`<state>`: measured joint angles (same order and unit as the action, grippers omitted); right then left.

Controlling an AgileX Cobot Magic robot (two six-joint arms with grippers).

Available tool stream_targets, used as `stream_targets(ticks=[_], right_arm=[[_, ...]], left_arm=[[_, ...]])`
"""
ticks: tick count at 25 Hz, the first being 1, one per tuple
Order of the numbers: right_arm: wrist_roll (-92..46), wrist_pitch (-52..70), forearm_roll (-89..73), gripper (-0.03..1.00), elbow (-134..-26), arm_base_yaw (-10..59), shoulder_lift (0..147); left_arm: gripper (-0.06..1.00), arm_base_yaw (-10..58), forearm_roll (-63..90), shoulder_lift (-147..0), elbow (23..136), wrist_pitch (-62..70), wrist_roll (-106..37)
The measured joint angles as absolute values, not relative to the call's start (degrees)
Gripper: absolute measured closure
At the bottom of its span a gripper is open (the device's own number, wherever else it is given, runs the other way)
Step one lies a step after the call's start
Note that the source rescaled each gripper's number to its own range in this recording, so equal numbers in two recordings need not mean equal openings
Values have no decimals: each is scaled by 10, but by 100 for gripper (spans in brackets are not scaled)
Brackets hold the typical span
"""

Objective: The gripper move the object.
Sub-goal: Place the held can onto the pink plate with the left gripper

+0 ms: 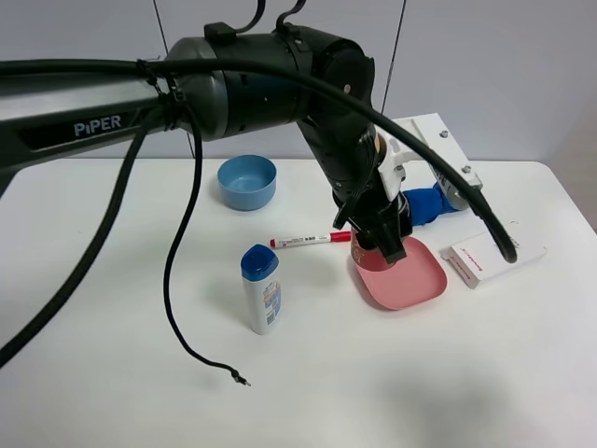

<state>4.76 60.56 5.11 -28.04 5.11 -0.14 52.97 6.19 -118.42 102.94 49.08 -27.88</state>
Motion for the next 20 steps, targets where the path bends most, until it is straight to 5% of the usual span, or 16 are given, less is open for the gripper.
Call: stream_targets(ticks=[20], right_arm=[[48,606,51,-3,-280,51,-1]], left_arm=[[92,530,57,-1290,1046,400,-419]])
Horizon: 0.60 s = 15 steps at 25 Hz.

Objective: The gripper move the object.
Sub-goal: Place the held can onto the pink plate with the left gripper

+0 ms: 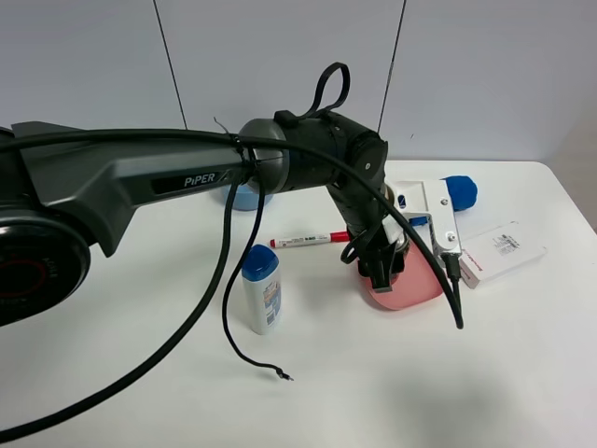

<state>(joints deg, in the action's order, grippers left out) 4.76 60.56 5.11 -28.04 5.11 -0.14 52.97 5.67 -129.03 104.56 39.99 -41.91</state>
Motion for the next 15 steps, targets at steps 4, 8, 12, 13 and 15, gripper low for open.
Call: stream_targets(ticks=[4,8,12,13,15], right_arm=[[48,606,51,-3,-280,51,-1],[48,606,51,-3,-280,51,-1],[48,606,51,-3,-280,51,-1],[48,606,51,-3,-280,51,-1],[48,606,51,-3,-280,51,-1]], left_arm=[[92,530,54,-1299,1076,402,-425],[92,530,53,-1299,1084,403,-425],[92,530,38,-1299,1084,402,-428],[92,530,35,-1299,1084,397,-430],[92,530,34,-1299,1084,388,-434]])
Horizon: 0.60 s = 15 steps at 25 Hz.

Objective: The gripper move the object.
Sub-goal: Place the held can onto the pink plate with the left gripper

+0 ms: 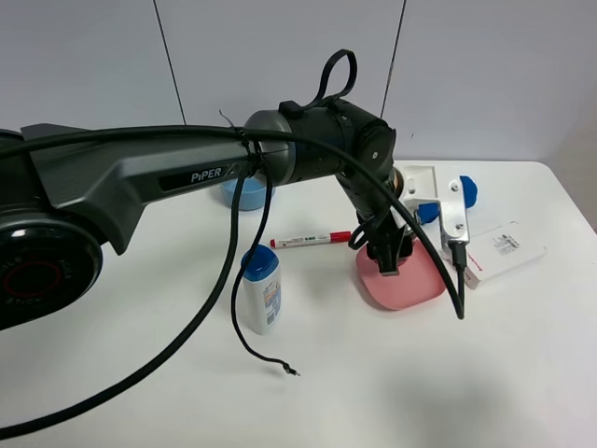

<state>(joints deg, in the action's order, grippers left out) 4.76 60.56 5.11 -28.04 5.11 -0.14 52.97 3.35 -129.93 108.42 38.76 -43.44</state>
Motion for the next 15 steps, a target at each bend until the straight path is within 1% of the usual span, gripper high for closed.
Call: stream_targets(ticks=[5,11,15], right_arm=[[48,606,51,-3,-280,51,-1],[48,606,51,-3,-280,51,-1],[48,606,51,-3,-280,51,-1]], left_arm=[[92,530,34,-1311,1085,381,-439],[92,530,43,-1344,1085,416,-439],[92,530,46,-1344,1085,415,-439]])
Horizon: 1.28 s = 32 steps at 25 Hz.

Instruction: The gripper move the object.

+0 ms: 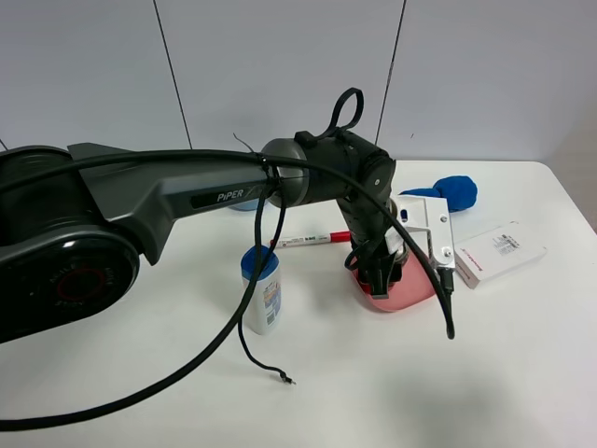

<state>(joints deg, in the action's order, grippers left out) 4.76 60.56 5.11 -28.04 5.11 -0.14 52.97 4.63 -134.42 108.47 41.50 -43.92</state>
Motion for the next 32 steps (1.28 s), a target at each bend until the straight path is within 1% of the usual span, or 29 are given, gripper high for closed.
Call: stream_targets(ticks=[17,18,21,22,23,25,32], right_arm=[[48,606,51,-3,-280,51,-1],[48,606,51,-3,-280,51,-1],[48,606,51,-3,-280,51,-1],[48,606,51,-3,-280,51,-1],[48,606,51,-3,-280,51,-1],[48,606,51,-3,-280,51,-1],[48,606,51,-3,-280,51,-1]], left_arm=[[91,530,56,-1346,1085,387,-427],[83,530,57,-1346,1085,387,-411],[20,530,61,-1345,1086,369,-343],[9,530,61,-1345,1086,366,-320],[3,530,61,-1345,1086,366,-305],[-2,530,58,-1345,1087,366,-284],[-4,530,47,-1318,1087,378,-272]])
